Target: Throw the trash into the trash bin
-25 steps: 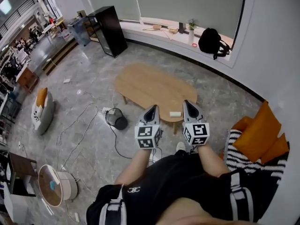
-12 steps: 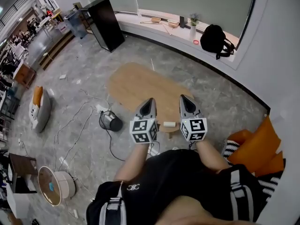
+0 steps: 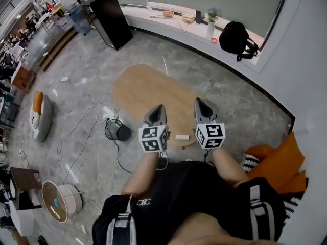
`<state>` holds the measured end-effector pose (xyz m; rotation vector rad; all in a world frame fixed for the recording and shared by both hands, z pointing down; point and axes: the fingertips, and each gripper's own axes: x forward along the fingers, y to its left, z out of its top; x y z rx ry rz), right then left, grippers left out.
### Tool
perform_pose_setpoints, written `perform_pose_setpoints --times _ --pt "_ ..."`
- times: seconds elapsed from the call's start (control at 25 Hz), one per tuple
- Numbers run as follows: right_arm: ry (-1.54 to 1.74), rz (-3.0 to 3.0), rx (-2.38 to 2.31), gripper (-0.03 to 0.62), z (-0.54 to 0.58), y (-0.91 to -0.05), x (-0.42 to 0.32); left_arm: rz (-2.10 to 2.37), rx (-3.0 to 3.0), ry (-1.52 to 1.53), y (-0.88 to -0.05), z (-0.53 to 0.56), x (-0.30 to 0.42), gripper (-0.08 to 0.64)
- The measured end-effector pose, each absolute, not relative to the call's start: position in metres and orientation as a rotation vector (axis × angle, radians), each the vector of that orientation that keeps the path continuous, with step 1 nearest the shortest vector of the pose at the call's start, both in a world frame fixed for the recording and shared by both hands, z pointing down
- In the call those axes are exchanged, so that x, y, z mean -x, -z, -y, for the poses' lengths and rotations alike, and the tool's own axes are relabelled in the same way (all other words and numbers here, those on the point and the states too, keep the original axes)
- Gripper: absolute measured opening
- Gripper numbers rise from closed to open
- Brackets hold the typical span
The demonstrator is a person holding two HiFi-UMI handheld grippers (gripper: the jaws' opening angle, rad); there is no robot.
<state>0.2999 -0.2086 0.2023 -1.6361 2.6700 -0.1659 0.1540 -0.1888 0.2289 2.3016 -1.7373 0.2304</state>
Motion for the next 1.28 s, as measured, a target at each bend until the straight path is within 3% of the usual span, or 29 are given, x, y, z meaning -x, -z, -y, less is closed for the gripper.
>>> perform_pose_setpoints --times 0.52,0.76,1.04,1.16,1.28 --pt "0.014 -2.846 1.720 0.003 0.236 -0.241 -0.274 1.678 -2.261 -0.304 -0.257 0.220 -0.128 0.012" --pt "0.013 -3.130 1.652 0.003 0.225 -0.297 -0.259 1.635 -2.208 -0.365 -0.296 0.212 -0.117 0.012" --pt "-0.212 -3.482 1.526 0.003 0.215 -0.362 -0.247 1.586 -2.163 -0.440 -0.345 0.203 -0.106 0.012" --pt "-0.141 -3.616 1.410 0.005 0.205 -0.393 -0.239 1.545 -2.128 -0.463 -0.369 0.196 -0.103 0.012" --pt "0.046 -3.733 1.270 0.049 0.195 -0.430 -0.230 1.515 -2.095 -0.486 -0.398 0.191 -0.100 0.012"
